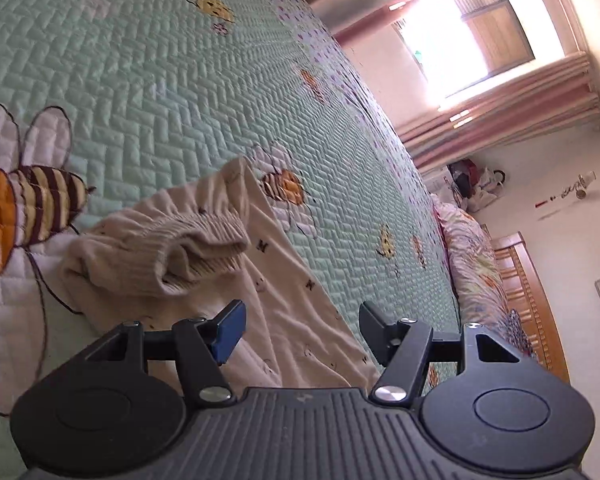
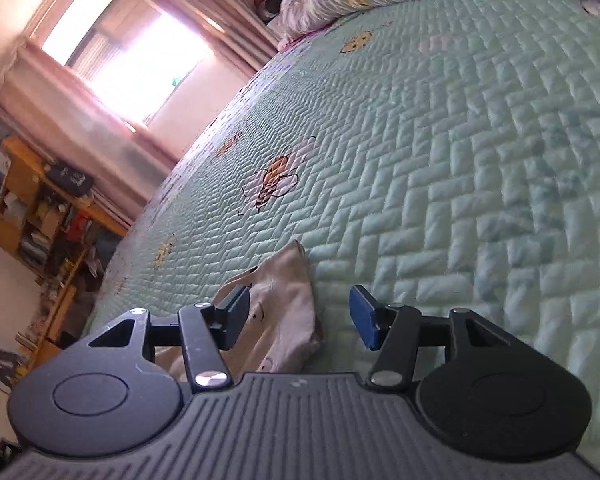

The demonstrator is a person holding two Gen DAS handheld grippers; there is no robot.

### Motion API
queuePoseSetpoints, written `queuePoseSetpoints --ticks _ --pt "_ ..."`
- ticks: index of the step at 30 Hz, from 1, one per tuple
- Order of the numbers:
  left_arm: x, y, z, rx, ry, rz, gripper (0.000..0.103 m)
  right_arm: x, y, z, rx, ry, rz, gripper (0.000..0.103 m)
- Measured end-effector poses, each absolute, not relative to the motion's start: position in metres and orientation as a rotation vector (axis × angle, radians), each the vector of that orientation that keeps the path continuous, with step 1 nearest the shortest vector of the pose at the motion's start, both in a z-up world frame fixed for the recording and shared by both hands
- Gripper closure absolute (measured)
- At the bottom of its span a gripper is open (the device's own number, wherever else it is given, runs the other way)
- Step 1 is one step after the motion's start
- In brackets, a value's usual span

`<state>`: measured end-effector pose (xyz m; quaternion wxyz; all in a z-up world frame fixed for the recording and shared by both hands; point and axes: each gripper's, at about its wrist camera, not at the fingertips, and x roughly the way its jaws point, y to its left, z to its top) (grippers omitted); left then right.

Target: Fold clothes

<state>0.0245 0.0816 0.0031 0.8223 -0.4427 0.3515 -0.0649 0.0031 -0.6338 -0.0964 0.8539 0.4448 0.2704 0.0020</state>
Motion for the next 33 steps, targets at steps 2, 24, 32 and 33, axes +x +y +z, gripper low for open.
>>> queuePoseSetpoints --ticks 2,24,32,33 --pt "0.030 0.060 0.002 -0.917 0.777 -0.187 0.038 -0.009 -0.631 -0.109 1.042 0.572 0.049 0.046" --pt "0.033 -0.037 -0.006 -0.836 0.940 -0.410 0.038 -0.006 -0.611 -0.089 0.881 0.472 -0.054 0.090" --pt "0.025 -0.033 0.004 -0.810 0.906 -0.390 0.038 0.001 -0.614 -0.106 0.863 0.556 -0.105 0.090" --pt "0.022 -0.026 0.009 -0.803 0.879 -0.368 0.038 0.001 -0.615 -0.107 0.872 0.550 -0.101 0.089"
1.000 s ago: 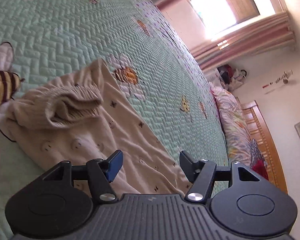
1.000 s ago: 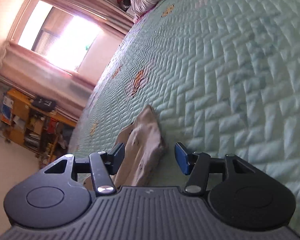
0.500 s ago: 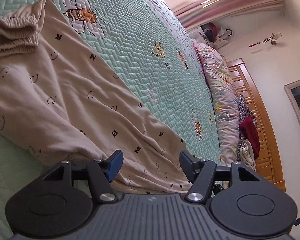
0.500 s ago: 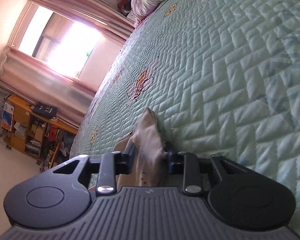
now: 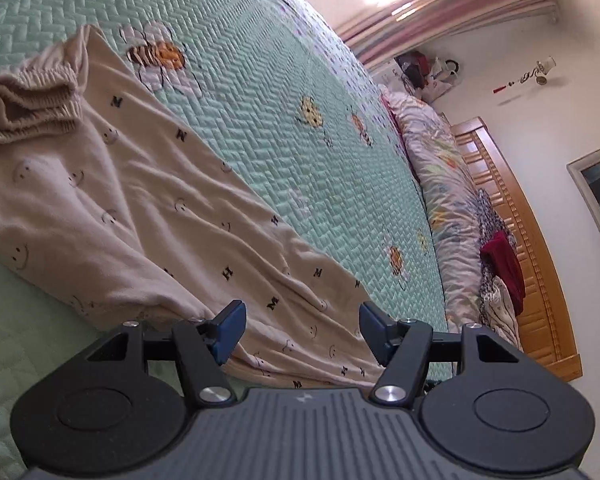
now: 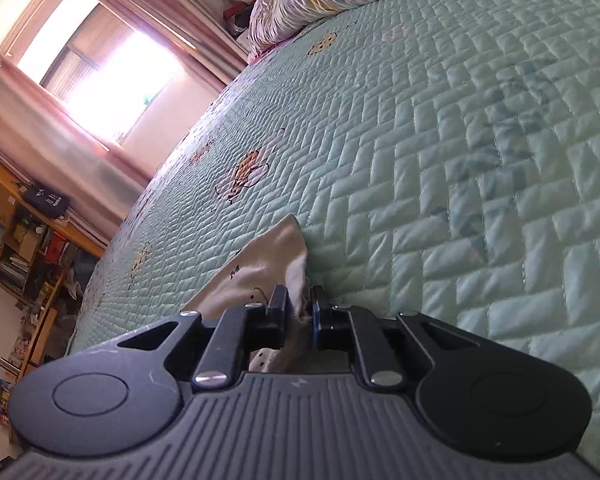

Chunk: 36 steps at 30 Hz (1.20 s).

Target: Fold clothes

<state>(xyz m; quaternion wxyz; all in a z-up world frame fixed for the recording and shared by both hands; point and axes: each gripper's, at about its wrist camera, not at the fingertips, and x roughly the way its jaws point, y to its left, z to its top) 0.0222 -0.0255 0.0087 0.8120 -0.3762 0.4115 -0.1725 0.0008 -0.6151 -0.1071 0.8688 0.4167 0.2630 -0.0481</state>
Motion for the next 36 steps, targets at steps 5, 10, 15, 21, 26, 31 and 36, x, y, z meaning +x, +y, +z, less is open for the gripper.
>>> queuePoseSetpoints --ticks 5,10,15,21,26,31,36 --pt "0.000 0.031 0.037 -0.706 0.721 -0.133 0.034 -0.016 -0.623 -0.102 0.903 0.491 -0.198 0.085" --pt "-0.011 0.090 0.032 -0.735 0.654 0.075 0.031 -0.038 -0.595 -0.072 0.767 0.391 -0.257 0.081" --pt "-0.007 0.111 0.013 -0.743 0.681 0.061 0.031 -0.027 -0.520 -0.043 0.569 0.388 -0.120 0.072" --pt "0.029 0.067 -0.007 -0.664 0.767 -0.191 0.030 0.002 -0.445 -0.043 0.495 0.488 0.084 0.072" --pt "0.068 0.064 -0.039 -0.667 0.855 -0.182 0.030 0.004 -0.417 -0.041 0.410 0.527 0.114 0.071" --pt "0.078 0.091 -0.036 -0.627 0.811 -0.092 0.037 -0.005 -0.411 -0.040 0.366 0.543 0.087 0.068" --pt "0.066 0.144 -0.003 -0.594 0.647 0.095 0.030 0.001 -0.406 -0.049 0.376 0.569 0.082 0.067"
